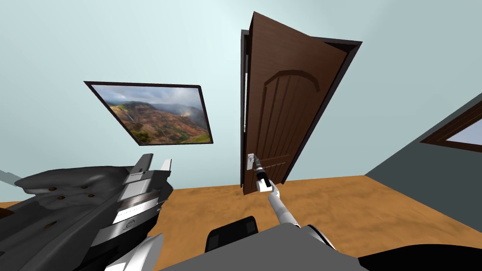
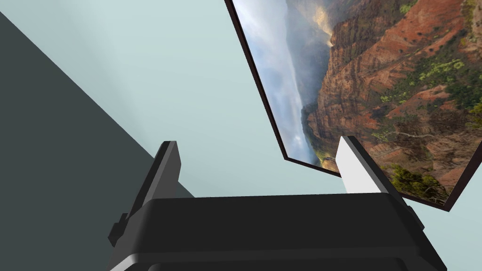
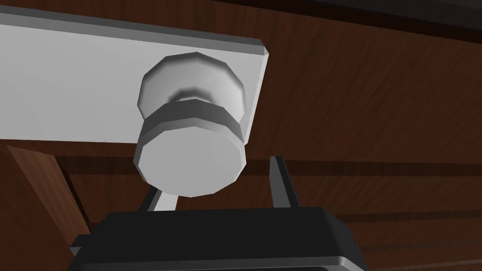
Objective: Pull the door open
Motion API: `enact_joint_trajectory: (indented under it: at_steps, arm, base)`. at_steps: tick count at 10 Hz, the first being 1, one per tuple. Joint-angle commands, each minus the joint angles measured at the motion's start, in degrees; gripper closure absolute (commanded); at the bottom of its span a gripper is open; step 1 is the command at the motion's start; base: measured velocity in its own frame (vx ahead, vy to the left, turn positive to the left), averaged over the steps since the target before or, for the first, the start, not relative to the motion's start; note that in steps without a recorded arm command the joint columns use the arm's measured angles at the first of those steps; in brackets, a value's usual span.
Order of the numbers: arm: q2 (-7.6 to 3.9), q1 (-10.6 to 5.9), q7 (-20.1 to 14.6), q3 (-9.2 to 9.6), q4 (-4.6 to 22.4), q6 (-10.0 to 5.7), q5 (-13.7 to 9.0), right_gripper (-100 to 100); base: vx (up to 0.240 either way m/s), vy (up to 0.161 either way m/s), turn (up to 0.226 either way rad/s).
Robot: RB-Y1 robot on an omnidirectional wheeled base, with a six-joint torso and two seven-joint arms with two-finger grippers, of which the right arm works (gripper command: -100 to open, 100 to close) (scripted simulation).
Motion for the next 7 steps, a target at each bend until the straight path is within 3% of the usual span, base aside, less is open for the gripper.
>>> enact_joint_trajectory:
  at_steps: [1,7]
  arm:
    - [0.75,-1.13,-2.59,2.33,0.88,-1.31,-2.86,100]
    - [0.75,-1.13,-2.59,2.33,0.88,-1.31,-3.08,100]
  base:
    - [-0.033,-0.026,0.076]
    - [-0.013,-0.007,0.007]
